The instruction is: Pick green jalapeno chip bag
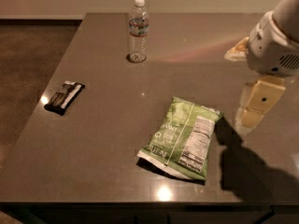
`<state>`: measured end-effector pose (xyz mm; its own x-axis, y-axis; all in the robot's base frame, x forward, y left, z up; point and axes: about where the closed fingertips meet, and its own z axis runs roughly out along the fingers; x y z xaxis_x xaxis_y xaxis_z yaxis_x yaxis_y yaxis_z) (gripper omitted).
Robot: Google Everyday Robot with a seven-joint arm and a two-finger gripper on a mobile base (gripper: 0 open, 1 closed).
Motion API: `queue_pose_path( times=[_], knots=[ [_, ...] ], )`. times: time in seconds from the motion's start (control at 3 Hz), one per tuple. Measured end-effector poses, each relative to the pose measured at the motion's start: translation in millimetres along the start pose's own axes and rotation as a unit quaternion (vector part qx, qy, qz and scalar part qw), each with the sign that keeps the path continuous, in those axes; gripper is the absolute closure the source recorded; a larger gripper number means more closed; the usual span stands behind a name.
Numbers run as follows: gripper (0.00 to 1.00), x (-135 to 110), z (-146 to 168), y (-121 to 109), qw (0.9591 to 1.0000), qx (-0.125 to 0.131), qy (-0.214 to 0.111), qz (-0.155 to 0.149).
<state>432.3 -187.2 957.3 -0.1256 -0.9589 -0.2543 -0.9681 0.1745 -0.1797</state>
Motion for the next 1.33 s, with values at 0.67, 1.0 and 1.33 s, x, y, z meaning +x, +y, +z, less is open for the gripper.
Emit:
queue_pose_path(
  times=[0.67,1.0,1.33],
  knots=[
    [0.00,-29.8,57.4,32.7,0.9918,-0.081,-0.046,-0.087],
    [0.00,-38.2,85.6,41.3,0.9847,-0.105,-0.052,-0.128],
    [0.00,-42.5,106.2,44.4,0.9782,-0.119,-0.043,-0.165]
  ],
)
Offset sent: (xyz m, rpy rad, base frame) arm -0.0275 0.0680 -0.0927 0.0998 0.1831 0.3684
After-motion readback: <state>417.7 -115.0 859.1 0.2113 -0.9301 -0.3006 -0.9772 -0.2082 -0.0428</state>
